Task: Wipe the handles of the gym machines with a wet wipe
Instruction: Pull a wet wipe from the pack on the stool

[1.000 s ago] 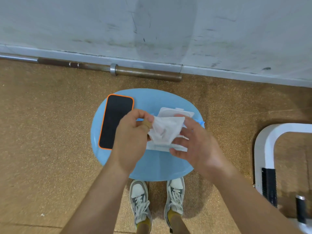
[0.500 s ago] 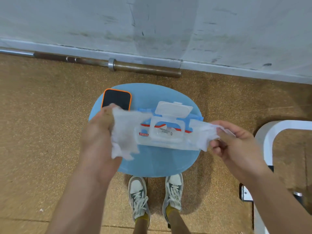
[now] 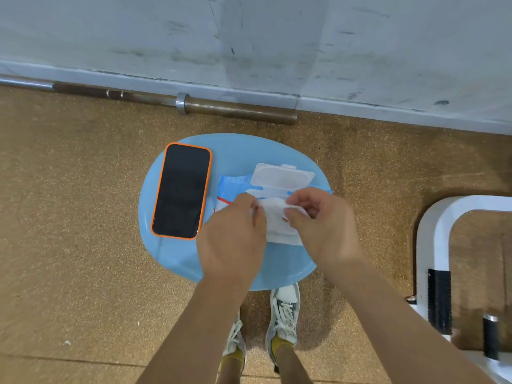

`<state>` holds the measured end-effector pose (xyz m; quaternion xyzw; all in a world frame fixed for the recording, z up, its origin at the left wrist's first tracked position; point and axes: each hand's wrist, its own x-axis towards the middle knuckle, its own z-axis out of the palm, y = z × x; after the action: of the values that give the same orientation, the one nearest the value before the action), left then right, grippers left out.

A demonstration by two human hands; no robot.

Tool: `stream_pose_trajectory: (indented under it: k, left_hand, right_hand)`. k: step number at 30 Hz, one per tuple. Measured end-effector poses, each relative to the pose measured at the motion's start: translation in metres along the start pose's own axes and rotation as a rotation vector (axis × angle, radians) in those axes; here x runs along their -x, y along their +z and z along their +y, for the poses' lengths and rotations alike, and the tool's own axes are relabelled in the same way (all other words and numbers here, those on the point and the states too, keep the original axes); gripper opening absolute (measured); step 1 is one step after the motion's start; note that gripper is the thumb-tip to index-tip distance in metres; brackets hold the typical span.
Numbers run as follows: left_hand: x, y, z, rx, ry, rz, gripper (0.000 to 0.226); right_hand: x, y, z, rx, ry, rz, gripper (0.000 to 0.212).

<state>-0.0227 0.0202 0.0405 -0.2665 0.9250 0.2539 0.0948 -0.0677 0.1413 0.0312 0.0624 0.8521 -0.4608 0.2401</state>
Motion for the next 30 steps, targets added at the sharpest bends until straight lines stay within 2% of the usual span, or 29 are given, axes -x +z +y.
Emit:
stream_pose_trajectory:
  k: [2,4,7,10,13,15,17,19,22,24,25,26,28,29,30]
  left_hand:
    - [0.0,-0.003,-0.003,0.276,-0.082,0.013,0.013]
    - [-0.003,-0.002,-0.008,0.58,-0.199,-0.048,0.01]
    - [-0.007,-0.006,-0.012,0.831,-0.311,-0.154,0.022]
    - [-0.012,-0.011,-0.015,0.934,-0.396,-0.269,0.016]
    - [-0.016,-0.014,-0.014,1.044,-0.453,-0.34,0.01]
    - [-0.018,-0.014,-0.014,1.078,-0.497,-0.353,0.009]
    - [-0.018,-0.012,-0.015,1.096,-0.559,-0.336,0.01]
    - [-0.017,-0.009,-0.018,1.086,-0.605,-0.321,0.011]
    - [-0.015,-0.004,-0.018,1.073,-0.613,-0.295,0.011]
    - [-0.014,-0.001,-0.017,0.902,-0.509,-0.208,0.013]
    - [-0.012,0.0,-0.016,0.79,-0.42,-0.162,0.014]
    - [-0.01,0.0,-0.016,0.686,-0.322,-0.14,0.016]
    - [-0.004,-0.002,-0.012,0.41,-0.146,-0.214,0.021]
    - [-0.002,-0.002,-0.011,0.206,-0.056,-0.269,0.026]
    - [0.001,-0.001,-0.011,0.028,0.028,-0.303,0.033]
  right_hand:
    - [-0.002,0.012,0.003,0.262,-0.203,0.035,0.013]
    - [-0.003,0.022,0.007,0.469,-0.393,0.043,0.009]
    - [0.002,0.026,0.005,0.587,-0.466,-0.079,0.025]
    - [0.01,0.026,0.001,0.761,-0.423,-0.099,0.037]
    - [0.008,0.025,-0.008,0.886,-0.319,-0.064,0.026]
    - [-0.002,0.022,-0.01,0.77,-0.259,-0.193,0.033]
    - [-0.006,0.013,-0.017,0.494,-0.086,-0.257,0.036]
    - [-0.002,0.009,-0.018,0.395,-0.065,-0.195,0.032]
    - [0.005,0.016,-0.013,0.627,-0.204,-0.343,0.042]
    - [0.007,0.013,-0.016,0.634,-0.221,-0.35,0.037]
    - [0.007,0.007,-0.018,0.599,-0.224,-0.296,0.032]
    - [0.007,-0.001,-0.021,0.527,-0.268,-0.159,0.029]
    - [0.008,-0.02,-0.031,0.44,-0.414,0.118,0.037]
    - [0.005,-0.026,-0.035,0.446,-0.453,0.165,0.045]
    - [0.002,-0.029,-0.036,0.481,-0.457,0.134,0.052]
